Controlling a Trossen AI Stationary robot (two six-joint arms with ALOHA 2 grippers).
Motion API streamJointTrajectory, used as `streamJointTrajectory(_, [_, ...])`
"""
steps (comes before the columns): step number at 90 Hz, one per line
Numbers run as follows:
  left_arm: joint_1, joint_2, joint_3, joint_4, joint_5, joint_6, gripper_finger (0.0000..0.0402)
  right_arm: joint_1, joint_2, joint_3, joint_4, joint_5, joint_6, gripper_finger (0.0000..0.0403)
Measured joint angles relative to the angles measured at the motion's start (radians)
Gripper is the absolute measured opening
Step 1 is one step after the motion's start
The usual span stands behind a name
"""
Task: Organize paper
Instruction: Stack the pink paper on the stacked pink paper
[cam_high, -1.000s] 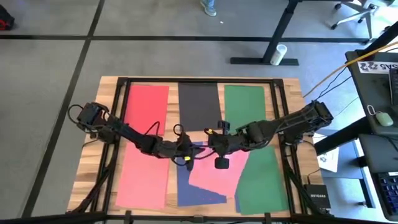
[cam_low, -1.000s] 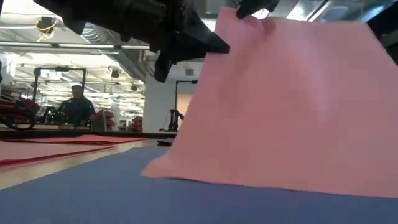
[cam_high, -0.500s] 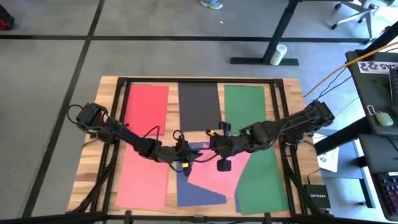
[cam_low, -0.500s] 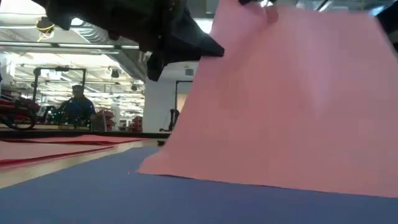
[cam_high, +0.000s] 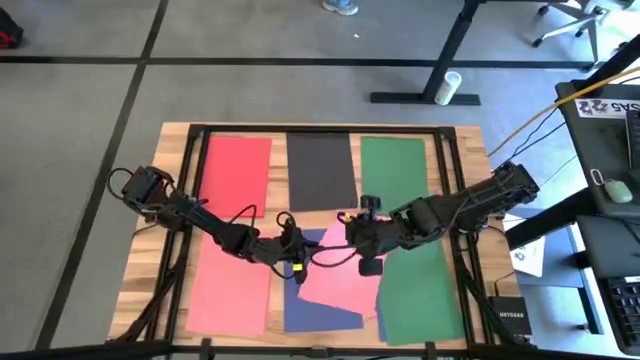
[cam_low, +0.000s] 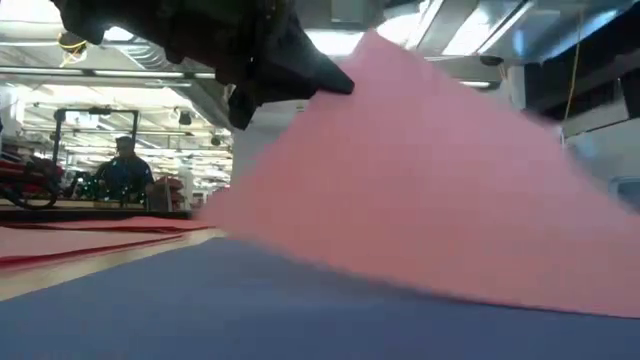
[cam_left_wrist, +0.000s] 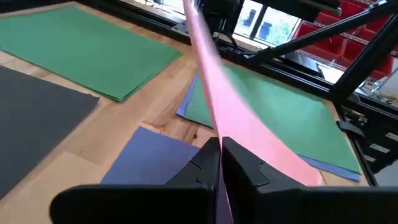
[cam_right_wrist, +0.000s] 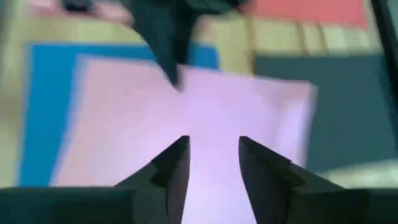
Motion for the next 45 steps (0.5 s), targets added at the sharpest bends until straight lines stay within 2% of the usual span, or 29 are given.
streamJointTrajectory(45, [-0.026,0.000,0.000,-0.001,0.000,0.043,0.0000,-0.113,0.000,-0.037,-0.097,-0.019,-0.059,0.0129])
